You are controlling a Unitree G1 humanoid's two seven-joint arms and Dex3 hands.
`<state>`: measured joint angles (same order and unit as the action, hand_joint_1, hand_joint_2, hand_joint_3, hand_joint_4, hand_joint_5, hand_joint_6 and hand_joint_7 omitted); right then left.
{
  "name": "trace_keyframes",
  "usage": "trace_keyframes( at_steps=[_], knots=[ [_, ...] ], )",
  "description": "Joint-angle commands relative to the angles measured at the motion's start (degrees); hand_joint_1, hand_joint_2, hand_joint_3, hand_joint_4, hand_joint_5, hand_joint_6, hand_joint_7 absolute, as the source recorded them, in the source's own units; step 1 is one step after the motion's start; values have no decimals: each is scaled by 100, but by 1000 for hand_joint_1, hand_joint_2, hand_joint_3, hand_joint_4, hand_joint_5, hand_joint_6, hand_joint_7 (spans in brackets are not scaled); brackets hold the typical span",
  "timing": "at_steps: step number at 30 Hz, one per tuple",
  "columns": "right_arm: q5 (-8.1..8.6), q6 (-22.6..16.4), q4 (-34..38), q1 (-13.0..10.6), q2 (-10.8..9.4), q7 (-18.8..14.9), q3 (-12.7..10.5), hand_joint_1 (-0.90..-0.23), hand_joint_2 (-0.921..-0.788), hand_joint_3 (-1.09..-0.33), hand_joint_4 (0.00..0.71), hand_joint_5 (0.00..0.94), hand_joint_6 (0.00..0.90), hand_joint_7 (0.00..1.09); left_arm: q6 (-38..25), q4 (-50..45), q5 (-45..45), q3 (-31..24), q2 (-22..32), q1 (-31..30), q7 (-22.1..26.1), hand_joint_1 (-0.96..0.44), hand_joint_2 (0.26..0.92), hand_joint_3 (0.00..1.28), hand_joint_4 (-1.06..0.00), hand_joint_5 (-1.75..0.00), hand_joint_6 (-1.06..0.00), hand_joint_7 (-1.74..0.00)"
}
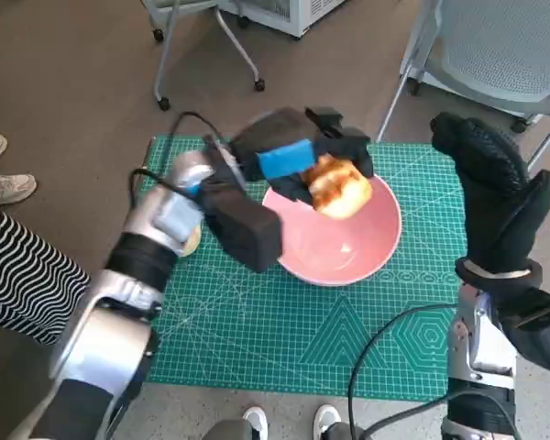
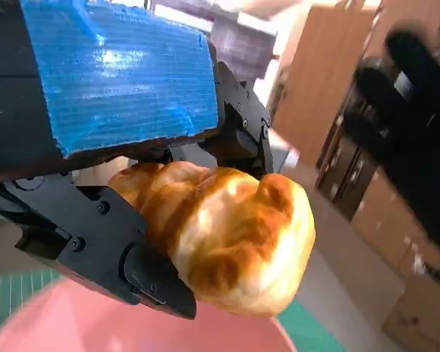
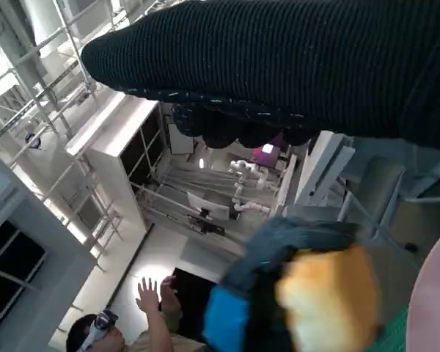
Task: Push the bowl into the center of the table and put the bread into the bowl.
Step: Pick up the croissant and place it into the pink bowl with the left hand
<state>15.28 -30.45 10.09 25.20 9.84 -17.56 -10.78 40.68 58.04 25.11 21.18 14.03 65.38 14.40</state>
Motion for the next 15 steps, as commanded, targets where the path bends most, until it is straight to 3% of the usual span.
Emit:
trace_keyframes(
  at_steps=[1, 3, 6, 11, 12, 15],
  knots=[
    [-134, 73, -33, -183, 45, 79, -2, -654, -921, -713, 168, 1, 57, 549, -310, 103, 30, 117, -9, 178, 585, -102, 859, 175, -382, -516, -372, -949],
    [-139, 76, -38, -185, 47, 89, 3, -654, -921, -713, 168, 1, 57, 549, -352, 82, 13, 112, -6, 175, 661, -61, 847, 114, -353, -222, -360, -538],
    [-141, 78, -43, -188, 50, 98, 7, -655, -921, -713, 168, 1, 57, 549, -386, 49, 2, 94, -7, 167, 715, -41, 846, 76, -343, -78, -365, -326],
    [-149, 80, -48, -190, 50, 106, 9, -655, -921, -713, 168, 1, 57, 550, -404, 29, 0, 79, -9, 160, 745, -33, 848, 56, -340, -18, -372, -231],
    [-146, 80, -53, -193, 57, 107, -2, -655, -921, -713, 168, 1, 57, 550, -641, 1, -92, 77, 8, 209, 1145, -32, 849, 54, -340, -13, -373, -222],
    [-127, 89, -50, -193, 58, 107, -17, -653, -921, -713, 171, 2, 56, 550, -857, -131, -324, -14, 95, 160, 1663, -123, 810, 31, -115, -4, -220, -127]
  ],
)
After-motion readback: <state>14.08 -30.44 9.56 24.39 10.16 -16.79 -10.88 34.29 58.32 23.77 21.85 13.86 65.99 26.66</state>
